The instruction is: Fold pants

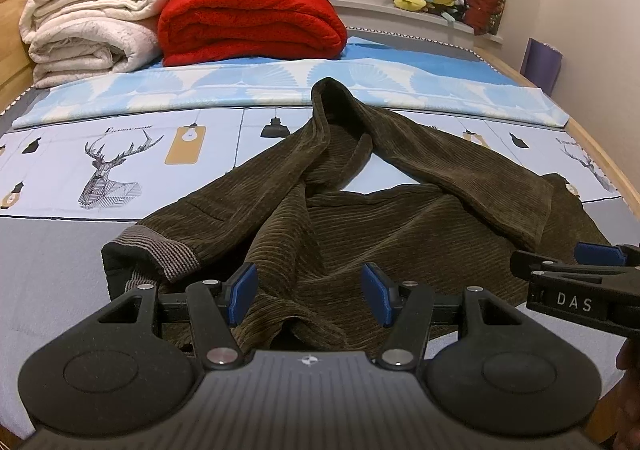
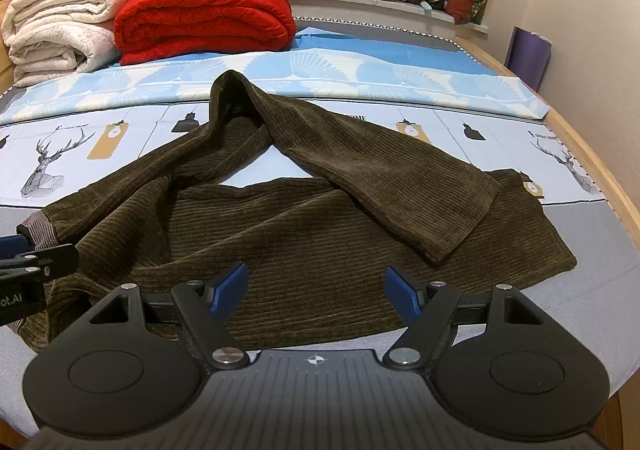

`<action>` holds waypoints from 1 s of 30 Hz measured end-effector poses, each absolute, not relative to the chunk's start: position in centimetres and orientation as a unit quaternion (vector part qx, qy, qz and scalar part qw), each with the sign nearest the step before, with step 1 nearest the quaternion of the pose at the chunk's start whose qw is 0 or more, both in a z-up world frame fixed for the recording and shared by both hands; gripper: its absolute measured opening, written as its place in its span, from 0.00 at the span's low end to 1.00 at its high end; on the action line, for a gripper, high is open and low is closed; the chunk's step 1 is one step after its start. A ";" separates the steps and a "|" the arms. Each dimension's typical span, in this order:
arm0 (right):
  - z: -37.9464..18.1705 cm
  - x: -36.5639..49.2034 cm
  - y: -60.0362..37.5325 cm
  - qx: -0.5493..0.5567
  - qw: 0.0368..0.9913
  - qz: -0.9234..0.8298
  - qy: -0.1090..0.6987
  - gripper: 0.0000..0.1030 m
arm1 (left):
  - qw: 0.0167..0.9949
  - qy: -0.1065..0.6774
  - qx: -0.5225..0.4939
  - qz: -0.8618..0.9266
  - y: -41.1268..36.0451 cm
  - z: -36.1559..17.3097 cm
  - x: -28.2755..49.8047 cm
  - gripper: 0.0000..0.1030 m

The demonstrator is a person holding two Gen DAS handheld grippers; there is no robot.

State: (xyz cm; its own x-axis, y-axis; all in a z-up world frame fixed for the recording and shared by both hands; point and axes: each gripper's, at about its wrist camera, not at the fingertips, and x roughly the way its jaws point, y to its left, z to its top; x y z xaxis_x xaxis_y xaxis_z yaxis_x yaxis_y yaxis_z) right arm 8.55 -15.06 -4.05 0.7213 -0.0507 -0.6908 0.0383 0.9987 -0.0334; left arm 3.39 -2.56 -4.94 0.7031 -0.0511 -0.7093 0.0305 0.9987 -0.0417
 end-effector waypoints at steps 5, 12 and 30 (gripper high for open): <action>-4.0 8.5 -15.0 -0.008 0.928 -0.024 0.372 0.75 | 0.923 0.385 -0.013 -0.022 -2.5 -5.0 3.4 0.62; -3.9 8.6 -15.0 -0.008 0.928 -0.025 0.372 0.75 | 0.923 0.385 -0.012 -0.023 -2.6 -5.0 3.5 0.62; -3.3 13.6 -17.8 -0.088 0.937 0.101 0.321 0.31 | 0.872 0.478 0.027 -0.104 9.2 -7.1 13.9 0.11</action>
State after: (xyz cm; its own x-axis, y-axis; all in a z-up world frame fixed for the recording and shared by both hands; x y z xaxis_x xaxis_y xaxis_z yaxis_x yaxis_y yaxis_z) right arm 13.61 -17.78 -3.29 0.7731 0.1332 -0.6201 -0.2462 0.9640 -0.0999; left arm 13.88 9.19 -7.13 0.5218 -0.1554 -0.8388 0.2061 0.9771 -0.0528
